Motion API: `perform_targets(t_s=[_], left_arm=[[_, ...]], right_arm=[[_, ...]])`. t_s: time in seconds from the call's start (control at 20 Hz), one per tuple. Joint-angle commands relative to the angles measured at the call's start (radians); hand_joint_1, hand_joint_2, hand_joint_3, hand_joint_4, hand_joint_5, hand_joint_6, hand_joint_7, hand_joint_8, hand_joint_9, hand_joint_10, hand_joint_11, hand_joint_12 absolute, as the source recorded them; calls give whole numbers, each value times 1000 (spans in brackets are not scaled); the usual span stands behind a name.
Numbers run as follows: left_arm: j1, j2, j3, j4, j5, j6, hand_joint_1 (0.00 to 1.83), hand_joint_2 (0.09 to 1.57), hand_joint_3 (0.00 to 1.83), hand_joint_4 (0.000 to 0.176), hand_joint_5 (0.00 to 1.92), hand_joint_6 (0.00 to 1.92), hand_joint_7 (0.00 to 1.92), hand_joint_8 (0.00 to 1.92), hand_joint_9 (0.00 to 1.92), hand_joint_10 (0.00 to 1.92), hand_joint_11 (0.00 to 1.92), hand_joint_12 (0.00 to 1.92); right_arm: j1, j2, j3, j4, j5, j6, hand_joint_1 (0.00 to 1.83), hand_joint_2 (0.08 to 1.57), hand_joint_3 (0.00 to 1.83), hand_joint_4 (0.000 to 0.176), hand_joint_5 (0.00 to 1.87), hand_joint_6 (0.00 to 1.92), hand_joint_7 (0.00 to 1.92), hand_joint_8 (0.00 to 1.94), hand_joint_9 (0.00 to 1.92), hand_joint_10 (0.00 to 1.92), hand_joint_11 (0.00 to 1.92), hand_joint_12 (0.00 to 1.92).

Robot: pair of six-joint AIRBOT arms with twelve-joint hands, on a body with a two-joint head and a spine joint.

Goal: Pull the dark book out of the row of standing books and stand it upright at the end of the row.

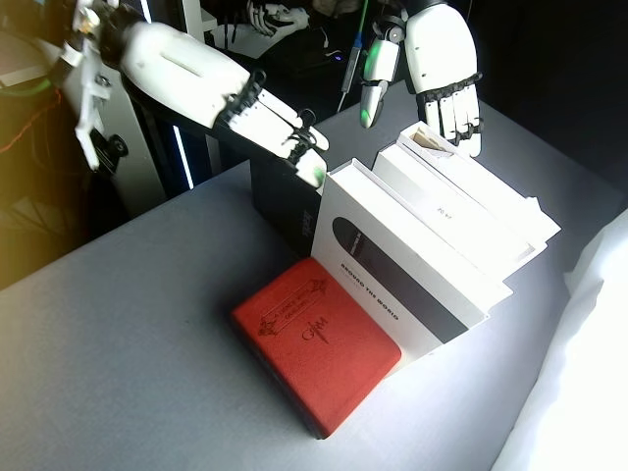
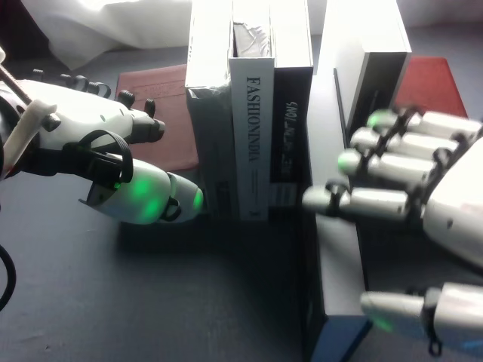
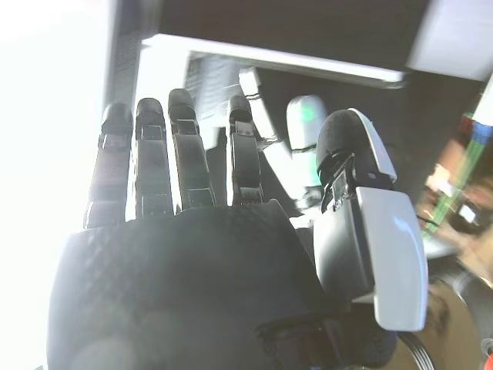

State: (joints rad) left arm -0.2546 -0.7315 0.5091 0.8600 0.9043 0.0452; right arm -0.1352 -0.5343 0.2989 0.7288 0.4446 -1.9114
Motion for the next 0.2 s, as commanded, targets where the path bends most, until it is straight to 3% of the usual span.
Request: perform_targets(t_s=[0.0, 0.15], left_arm=[[-9, 13, 0, 69, -28, -1, 0, 1206, 1, 0, 92, 0, 48, 0, 8, 0, 0, 0], [-9, 13, 0, 69, -28, 0, 0, 1208, 1, 0, 89, 0, 45, 0, 2, 0, 0, 0]], right_arm=[[22, 10, 4, -63, 22, 28, 11, 1273, 0, 0, 182, 3, 156, 1, 97, 4, 0, 136], [33, 9, 11, -117, 1, 70, 11, 1269, 0, 0, 182, 1, 154, 0, 100, 3, 0, 149]])
